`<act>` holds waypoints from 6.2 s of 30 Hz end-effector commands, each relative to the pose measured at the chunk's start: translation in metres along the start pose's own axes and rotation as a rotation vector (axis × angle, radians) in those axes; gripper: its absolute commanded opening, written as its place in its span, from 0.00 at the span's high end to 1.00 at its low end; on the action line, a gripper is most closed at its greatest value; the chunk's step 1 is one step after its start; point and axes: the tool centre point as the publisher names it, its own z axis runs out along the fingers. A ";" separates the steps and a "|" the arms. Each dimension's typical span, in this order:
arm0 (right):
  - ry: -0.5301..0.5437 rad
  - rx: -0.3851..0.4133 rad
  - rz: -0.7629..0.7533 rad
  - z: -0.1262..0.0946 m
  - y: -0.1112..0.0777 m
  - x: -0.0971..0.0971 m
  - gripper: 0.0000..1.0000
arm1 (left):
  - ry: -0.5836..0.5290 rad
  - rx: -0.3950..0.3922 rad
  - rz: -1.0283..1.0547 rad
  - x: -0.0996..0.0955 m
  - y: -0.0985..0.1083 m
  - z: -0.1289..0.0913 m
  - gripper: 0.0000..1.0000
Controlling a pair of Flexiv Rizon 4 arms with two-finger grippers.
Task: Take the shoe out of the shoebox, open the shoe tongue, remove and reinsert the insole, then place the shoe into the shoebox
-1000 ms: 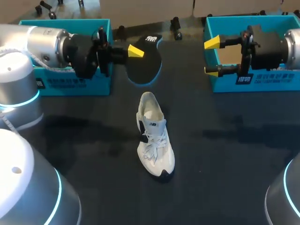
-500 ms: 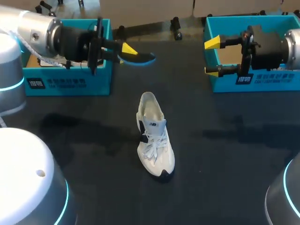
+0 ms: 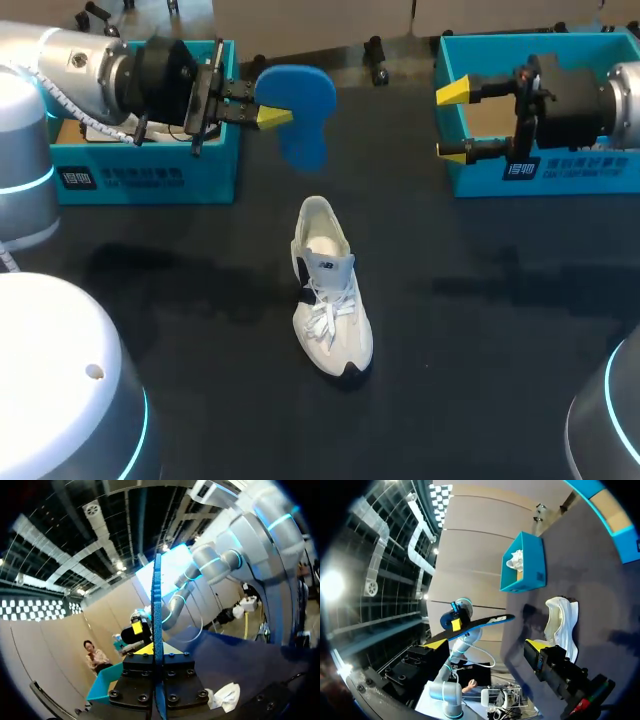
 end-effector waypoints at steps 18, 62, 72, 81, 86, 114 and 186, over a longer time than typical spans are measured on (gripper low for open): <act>0.000 -0.002 0.000 0.001 -0.001 0.000 0.00 | 0.037 0.151 0.990 -0.013 -0.005 0.011 1.00; 0.000 -0.002 0.000 0.001 -0.001 0.000 0.00 | -0.010 -0.148 0.163 -0.012 -0.023 0.013 1.00; 0.000 -0.002 0.000 0.001 -0.001 0.000 0.00 | -0.010 -0.171 -0.396 0.001 -0.013 0.014 1.00; 0.000 -0.002 0.000 0.001 -0.001 0.000 0.00 | -0.043 -0.039 -0.960 0.004 -0.012 0.020 1.00; 0.000 -0.002 0.000 0.001 -0.001 0.000 0.00 | -0.091 0.072 -1.203 0.000 -0.012 0.022 1.00; 0.000 -0.002 0.000 0.001 -0.001 0.000 0.00 | -0.265 0.125 -1.691 -0.014 -0.009 0.017 1.00; -0.681 -0.011 0.063 0.070 0.009 0.082 0.00 | -0.186 0.220 -1.922 -0.017 0.063 0.028 1.00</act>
